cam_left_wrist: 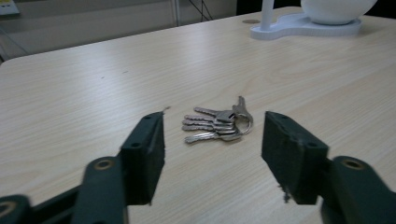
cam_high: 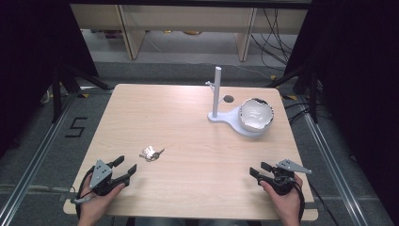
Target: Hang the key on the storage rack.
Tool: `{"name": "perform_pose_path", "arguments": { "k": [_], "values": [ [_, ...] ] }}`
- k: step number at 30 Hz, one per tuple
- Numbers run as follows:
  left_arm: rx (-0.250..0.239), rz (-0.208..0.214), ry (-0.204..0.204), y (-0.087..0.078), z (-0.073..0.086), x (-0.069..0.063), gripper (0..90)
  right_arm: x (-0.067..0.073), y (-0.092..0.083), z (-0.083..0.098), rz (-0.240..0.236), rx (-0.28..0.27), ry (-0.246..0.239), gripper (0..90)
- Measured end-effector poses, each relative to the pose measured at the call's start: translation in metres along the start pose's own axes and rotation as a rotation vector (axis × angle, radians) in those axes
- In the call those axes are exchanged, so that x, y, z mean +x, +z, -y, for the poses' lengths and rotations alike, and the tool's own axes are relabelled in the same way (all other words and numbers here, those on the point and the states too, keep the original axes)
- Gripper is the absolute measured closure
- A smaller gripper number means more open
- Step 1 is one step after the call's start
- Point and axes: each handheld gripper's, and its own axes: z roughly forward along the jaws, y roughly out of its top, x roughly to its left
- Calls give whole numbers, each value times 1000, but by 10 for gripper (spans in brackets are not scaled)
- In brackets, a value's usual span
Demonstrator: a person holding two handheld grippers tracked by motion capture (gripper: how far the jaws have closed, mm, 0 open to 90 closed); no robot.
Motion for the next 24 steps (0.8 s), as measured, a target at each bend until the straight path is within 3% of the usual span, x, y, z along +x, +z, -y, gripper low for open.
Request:
{"name": "perform_pose_path", "arguments": {
  "k": [3, 4, 5, 6, 7, 8, 9, 10, 12, 15, 17, 18, 22, 24],
  "values": [
    [24, 37, 17, 5, -11, -1, 584, 0, 0, 0, -2, 9, 0, 380],
    [39, 52, 29, 7, -17, -2, 667, 2, -1, 0, -9, 13, 28, 380],
    [67, 73, 40, 10, -24, -3, 720, 0, -1, 0, -22, 4, 1, 379],
    [99, 88, 51, 14, -29, -4, 776, 1, 0, 0, -23, 7, 16, 379],
    [99, 88, 51, 14, -29, -4, 814, 1, 0, 0, -23, 7, 16, 379],
    [182, 139, 97, 27, -47, -6, 874, 0, 3, -1, -18, 13, -1, 382],
    [182, 139, 97, 27, -47, -6, 891, 0, 3, -1, -18, 13, -1, 382],
    [261, 175, 139, 41, -64, -7, 894, 0, 3, -1, -34, 9, 9, 384],
    [332, 199, 197, 54, -80, -8, 895, 1, 1, -1, -21, 25, 12, 384],
    [407, 259, 196, 76, -98, -15, 895, -1, 2, -1, -44, 4, 27, 383],
    [425, 263, 186, 84, -100, -18, 894, 0, 1, -1, -28, 21, 15, 384],
    [463, 271, 176, 99, -102, -26, 895, -1, 1, -1, -34, 19, 14, 384],
    [571, 297, 209, 126, -98, -41, 895, -1, 1, -1, -19, 23, -2, 384],
    [611, 304, 224, 135, -96, -44, 895, 0, 1, -1, -36, 17, 30, 384]
  ]
}}
